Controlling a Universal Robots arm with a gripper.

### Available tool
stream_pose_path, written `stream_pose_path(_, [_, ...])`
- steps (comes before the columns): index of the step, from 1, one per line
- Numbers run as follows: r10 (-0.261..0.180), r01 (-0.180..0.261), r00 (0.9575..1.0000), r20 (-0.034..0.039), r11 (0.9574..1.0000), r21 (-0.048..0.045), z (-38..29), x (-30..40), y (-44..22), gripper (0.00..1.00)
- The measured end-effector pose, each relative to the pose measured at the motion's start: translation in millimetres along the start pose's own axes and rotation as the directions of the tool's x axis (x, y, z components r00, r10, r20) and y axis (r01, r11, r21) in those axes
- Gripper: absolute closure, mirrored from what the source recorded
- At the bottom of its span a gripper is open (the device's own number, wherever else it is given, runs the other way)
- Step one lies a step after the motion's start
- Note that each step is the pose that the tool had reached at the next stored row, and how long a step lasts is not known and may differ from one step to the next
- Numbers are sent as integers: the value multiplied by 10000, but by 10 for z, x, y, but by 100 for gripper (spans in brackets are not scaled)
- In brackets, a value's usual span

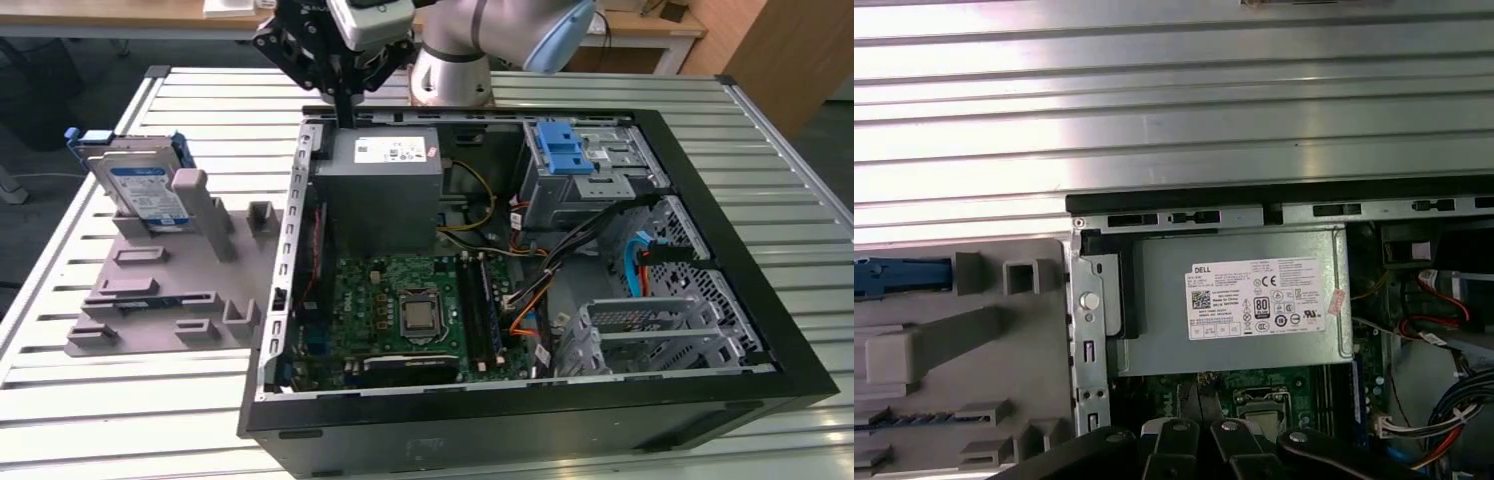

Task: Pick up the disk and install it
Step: 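Reach for the disk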

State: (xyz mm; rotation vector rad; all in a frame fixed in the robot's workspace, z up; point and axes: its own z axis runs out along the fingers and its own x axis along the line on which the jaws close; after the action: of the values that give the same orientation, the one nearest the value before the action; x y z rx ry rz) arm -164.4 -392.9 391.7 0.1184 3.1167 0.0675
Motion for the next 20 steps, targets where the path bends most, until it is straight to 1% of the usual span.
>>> stream_pose_path(4, [0, 0, 10000, -36, 10000, 4, 4, 73, 27, 89])
stream_pose_path(10, [0, 0, 10000, -41, 10000, 3, 12, 191, 54, 89])
stream_pose_path(17, [1, -1, 10000, -42, 10000, 4, 13, 197, 55, 89])
stream_pose_path(20, [0, 0, 10000, -41, 10000, 3, 14, 222, 59, 89])
